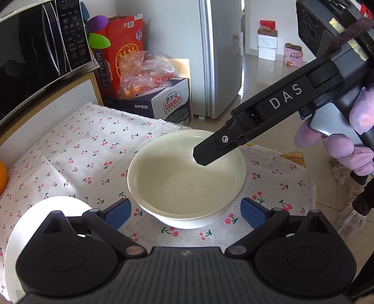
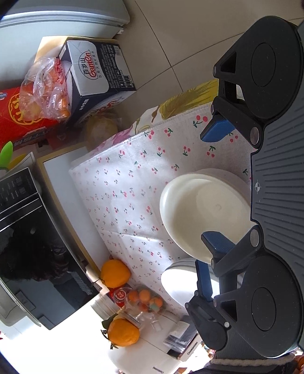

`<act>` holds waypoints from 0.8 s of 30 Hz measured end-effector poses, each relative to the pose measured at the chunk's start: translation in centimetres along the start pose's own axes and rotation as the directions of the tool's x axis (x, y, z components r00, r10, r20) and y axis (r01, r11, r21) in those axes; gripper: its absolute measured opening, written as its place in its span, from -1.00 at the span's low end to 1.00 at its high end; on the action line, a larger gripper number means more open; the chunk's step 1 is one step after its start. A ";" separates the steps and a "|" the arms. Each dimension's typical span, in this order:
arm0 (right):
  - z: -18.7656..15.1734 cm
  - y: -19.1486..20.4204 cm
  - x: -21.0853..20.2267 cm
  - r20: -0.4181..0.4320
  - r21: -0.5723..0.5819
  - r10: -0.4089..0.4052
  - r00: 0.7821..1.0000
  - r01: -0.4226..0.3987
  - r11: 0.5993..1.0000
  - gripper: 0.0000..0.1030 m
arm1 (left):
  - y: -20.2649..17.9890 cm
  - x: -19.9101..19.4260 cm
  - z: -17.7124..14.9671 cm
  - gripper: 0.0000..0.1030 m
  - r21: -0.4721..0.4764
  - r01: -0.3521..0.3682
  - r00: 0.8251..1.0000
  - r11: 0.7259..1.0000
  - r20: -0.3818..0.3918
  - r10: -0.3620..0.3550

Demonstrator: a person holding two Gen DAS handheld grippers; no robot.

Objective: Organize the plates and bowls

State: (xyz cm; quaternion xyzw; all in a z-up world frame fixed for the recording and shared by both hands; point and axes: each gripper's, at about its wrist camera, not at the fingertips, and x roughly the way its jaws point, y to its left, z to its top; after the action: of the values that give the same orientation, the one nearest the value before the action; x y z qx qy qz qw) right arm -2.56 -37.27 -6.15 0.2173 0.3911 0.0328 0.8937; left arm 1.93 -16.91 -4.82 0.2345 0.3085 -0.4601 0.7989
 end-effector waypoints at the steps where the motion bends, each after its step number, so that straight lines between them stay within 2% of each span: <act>1: 0.0 -0.1 0.1 -0.001 0.011 0.005 1.000 -0.005 1.000 0.65 | 0.0 0.0 0.0 0.92 -0.002 0.005 1.000 1.000 0.001 -0.005; 17: 0.5 -0.3 1.0 0.012 0.071 0.030 0.999 -0.030 0.997 0.65 | 0.1 0.8 0.3 0.79 -0.007 0.010 1.000 1.000 -0.026 -0.010; 24: 0.6 -0.6 1.0 0.016 0.086 0.020 1.000 -0.022 0.996 0.64 | 0.2 1.1 0.5 0.82 -0.013 0.011 0.999 1.000 -0.032 -0.012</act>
State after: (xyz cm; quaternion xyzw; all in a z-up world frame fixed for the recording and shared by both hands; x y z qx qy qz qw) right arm -1.56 -37.78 -6.70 0.2602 0.3830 0.0236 0.8861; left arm 2.64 -17.84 -5.26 0.2348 0.3254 -0.4589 0.7927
